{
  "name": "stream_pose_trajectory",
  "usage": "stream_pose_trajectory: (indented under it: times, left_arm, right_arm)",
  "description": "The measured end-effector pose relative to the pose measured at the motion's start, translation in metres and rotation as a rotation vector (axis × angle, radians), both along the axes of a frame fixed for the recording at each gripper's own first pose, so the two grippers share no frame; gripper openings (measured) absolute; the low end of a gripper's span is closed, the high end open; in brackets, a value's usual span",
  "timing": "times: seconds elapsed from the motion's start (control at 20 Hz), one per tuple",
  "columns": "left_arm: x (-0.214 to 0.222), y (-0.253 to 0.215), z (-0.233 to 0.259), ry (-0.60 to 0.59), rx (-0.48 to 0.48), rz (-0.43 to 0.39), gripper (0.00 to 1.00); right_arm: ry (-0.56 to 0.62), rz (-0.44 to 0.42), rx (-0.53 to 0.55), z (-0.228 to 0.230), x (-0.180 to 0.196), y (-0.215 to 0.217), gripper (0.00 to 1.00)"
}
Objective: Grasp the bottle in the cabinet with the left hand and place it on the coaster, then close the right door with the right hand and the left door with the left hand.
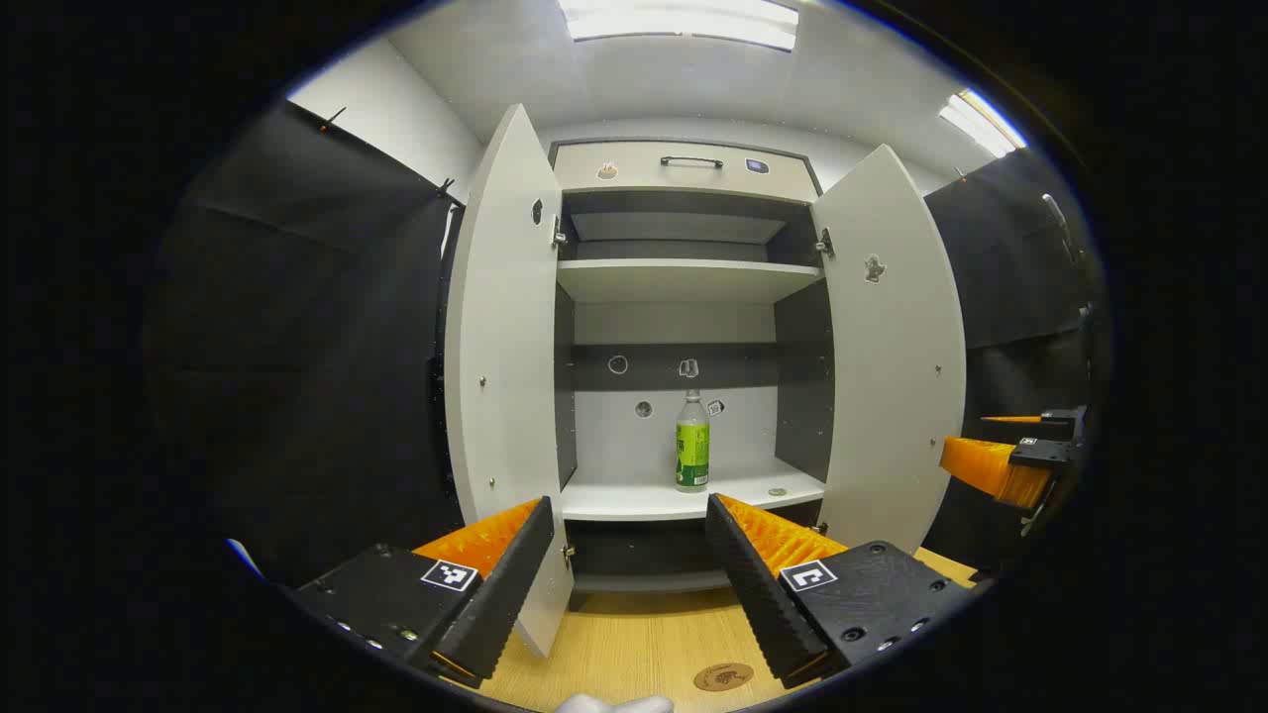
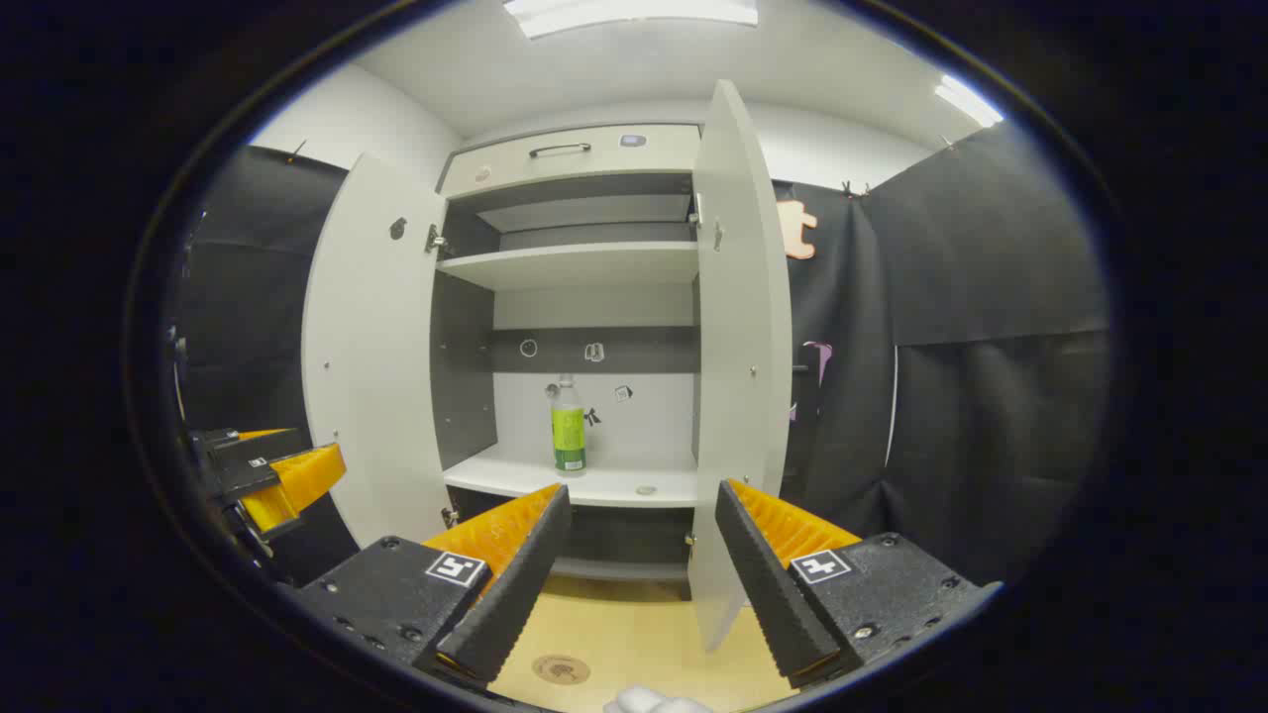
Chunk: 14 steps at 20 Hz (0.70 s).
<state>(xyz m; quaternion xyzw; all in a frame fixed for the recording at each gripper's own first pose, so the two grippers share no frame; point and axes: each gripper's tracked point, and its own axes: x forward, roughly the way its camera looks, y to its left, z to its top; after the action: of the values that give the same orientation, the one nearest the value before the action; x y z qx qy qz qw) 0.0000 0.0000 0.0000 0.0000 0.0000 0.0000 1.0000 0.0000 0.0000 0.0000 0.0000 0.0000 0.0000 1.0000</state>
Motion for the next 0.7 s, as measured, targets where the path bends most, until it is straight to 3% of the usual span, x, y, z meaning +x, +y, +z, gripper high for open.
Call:
stream_pose_trajectory:
  times: [0.35, 0.4, 0.45, 0.7]
  left_arm:
    - [0.01, 0.009, -0.003, 0.006, 0.018, 0.017, 0.94]
    - [0.013, 0.009, -0.004, 0.008, 0.016, 0.017, 0.9]
    - [0.015, 0.009, -0.004, 0.009, 0.013, 0.015, 0.94]
    - [0.036, 0.008, -0.004, -0.002, 0.012, 0.006, 0.94]
  right_arm:
    - [0.007, 0.006, 0.001, -0.002, 0.008, -0.001, 0.97]
    - [0.008, 0.006, 0.001, -0.002, 0.009, -0.001, 0.97]
    - [0.009, 0.008, 0.001, -0.002, 0.012, -0.001, 0.97]
    - [0.008, 0.016, -0.002, 0.002, 0.024, 0.004, 0.95]
